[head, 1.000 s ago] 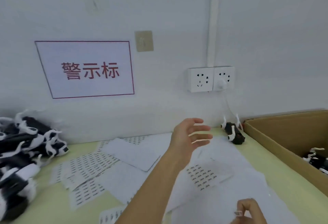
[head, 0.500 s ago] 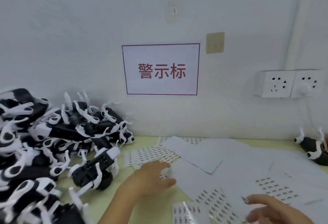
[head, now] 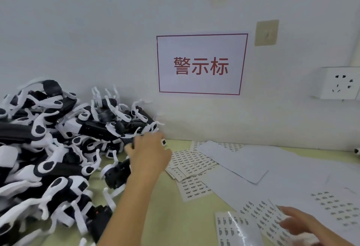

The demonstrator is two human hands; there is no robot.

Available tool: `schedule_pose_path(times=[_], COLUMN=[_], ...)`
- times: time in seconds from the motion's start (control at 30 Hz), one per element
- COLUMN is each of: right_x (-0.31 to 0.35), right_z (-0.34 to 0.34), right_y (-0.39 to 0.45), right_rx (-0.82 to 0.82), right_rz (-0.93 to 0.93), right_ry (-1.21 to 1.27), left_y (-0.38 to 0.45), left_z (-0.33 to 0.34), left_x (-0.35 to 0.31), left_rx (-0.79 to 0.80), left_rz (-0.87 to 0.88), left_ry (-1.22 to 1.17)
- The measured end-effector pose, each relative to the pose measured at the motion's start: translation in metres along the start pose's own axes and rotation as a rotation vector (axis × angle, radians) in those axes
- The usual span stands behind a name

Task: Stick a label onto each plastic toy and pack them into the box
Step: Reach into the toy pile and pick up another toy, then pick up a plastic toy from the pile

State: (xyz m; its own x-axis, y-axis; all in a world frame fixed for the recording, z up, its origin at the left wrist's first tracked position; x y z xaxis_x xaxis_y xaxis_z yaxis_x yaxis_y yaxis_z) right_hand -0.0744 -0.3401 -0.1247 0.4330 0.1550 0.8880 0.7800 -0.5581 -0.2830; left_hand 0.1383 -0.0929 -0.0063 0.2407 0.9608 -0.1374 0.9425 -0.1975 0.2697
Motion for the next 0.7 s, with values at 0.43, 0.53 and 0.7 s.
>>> schedule_pose_path(times=[0.43, 0.53, 0.7], right_x=[0.003, 0.011, 0.020], right_z=[-0.014, -0.012, -0.016], right_y=[-0.060, -0.058, -0.096], right_rx=[-0.102, -0.065, -0.153], right_rz=[-0.239, -0.278, -0.498], right_ry=[0.001, 0.019, 0.035], left_y=[-0.004, 0.000, 0.004], left_z=[0.010, -0.001, 0.011], left_x=[0.030, 0.035, 0.037], left_rx=[0.132, 0.048, 0.204], left_rz=[-0.134, -0.178, -0.151], left_ry=[0.241, 0.152, 0.244])
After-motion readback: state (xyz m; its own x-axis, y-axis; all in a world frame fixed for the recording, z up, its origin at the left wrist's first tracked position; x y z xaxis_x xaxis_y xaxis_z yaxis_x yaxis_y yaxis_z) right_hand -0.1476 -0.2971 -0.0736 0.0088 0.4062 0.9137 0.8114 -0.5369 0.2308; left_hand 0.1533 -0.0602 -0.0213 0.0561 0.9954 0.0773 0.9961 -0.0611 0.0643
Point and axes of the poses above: each hand's wrist, its own y-axis towards the middle knuckle, its own z-axis out of the palm, x = y × z, the point moved 8 cm from there along y, towards the middle knuckle, and after that the axes turned 13 degrees about y, right-handed, at the moved point
